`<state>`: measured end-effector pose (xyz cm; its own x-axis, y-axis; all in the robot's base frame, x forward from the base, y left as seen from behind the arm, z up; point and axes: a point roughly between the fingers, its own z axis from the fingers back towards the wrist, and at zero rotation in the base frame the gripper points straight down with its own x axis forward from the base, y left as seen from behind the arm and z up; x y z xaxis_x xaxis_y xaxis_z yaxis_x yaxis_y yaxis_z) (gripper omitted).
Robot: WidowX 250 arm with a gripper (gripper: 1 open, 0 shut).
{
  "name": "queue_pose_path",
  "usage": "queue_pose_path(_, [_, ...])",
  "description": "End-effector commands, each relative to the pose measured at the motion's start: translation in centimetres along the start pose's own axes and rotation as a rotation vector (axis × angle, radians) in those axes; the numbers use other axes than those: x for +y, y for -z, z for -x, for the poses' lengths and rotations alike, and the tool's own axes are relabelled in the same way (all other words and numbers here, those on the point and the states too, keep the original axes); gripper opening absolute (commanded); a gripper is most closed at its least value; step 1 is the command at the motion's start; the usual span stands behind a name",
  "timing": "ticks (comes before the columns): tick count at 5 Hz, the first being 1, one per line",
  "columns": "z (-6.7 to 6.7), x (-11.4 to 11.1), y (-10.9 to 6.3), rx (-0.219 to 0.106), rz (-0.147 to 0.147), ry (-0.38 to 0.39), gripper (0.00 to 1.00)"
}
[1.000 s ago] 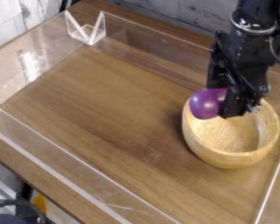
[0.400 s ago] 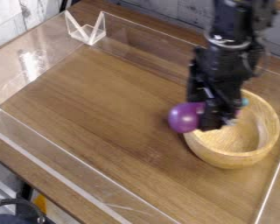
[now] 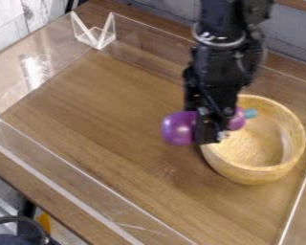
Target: Remove the purple eggplant from inside the brown bowl and put it on the table
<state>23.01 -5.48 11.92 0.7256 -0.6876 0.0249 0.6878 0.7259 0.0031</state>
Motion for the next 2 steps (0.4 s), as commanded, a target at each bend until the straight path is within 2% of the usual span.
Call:
queue_pose_path(1, [0.6, 1.3, -1.0, -0.036, -0.031, -0.01, 1.0])
queue_pose_path(2, [1.0, 2.5, -0.7, -0.039, -0.04, -0.075, 1.0])
